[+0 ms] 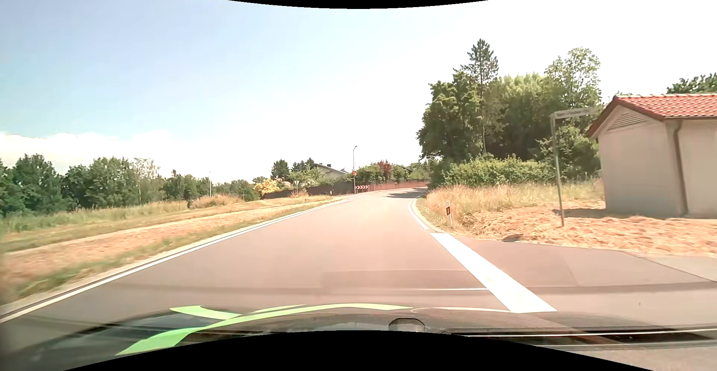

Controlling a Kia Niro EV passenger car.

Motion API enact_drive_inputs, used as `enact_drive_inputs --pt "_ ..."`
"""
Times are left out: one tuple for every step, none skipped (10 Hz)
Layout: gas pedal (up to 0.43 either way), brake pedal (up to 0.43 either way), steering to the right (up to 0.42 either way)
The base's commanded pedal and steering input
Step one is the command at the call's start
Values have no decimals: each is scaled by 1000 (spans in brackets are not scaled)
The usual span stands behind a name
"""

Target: Follow the waypoints while adhering to traffic rules and regulations

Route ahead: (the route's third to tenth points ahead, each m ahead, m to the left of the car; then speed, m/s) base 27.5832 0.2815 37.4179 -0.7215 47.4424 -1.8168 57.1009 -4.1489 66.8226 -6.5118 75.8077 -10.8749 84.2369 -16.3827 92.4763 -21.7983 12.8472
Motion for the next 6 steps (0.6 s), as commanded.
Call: enact_drive_inputs --pt "87 0 0" --pt "87 0 0" --pt "87 0 0" --pt "87 0 0" --pt "87 0 0" --pt "87 0 1"
